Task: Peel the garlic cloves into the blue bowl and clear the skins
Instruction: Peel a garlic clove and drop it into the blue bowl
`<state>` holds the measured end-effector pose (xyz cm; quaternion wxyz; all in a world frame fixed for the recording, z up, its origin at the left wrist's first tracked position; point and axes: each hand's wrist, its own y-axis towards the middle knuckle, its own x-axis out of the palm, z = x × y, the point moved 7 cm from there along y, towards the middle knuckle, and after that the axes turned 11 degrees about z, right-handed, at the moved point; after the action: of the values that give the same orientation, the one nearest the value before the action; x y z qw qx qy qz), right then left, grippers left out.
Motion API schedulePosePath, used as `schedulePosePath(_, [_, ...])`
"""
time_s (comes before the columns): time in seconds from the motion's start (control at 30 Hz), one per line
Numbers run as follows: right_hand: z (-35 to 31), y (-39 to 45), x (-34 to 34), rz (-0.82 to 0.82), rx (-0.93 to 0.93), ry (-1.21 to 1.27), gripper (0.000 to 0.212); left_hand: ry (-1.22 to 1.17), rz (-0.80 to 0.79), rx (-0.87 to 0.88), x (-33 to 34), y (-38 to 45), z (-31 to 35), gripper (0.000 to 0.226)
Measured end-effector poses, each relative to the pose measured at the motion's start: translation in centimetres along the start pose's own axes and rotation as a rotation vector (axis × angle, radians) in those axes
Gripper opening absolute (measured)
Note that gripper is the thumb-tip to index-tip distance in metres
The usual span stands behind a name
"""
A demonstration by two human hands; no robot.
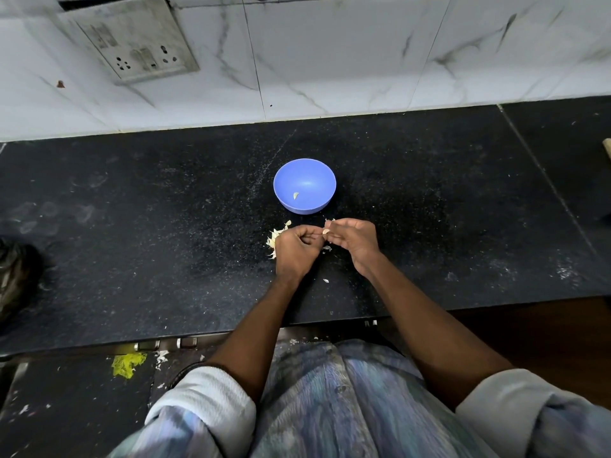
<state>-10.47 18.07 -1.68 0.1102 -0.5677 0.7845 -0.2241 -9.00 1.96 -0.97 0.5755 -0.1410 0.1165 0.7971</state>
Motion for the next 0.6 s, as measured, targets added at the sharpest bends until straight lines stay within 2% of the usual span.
schedulePosePath(0.13, [-0.1, 0.3, 0.0, 0.011, 0.014, 0.013, 0.030, -0.044, 0.018, -0.042, 0.0, 0.0, -0.2, 0.007])
schedulePosePath(0.27, [-0.5, -0.1, 0.3, -0.043, -0.042, -0.045, 0.015, -0.075, 0.060, -0.066, -0.2, 0.3, -0.4, 0.007])
schedulePosePath(0.43, [-0.7, -0.4, 0.5, -0.066, -0.074, -0.079, 0.014, -0.201, 0.075, -0.201, -0.3, 0.1, -0.9, 0.006])
schedulePosePath(0.5, [-0.7, -0.5, 0.7, -0.075, -0.068, -0.066, 0.014, -0.234, 0.091, -0.250, -0.1, 0.1, -1.4, 0.013])
schedulePosePath(0.6, [-0.7, -0.6, 0.6, -0.064, -0.069, -0.042, 0.023, -0.304, 0.131, -0.350, 0.2, -0.1, -2.0, 0.012])
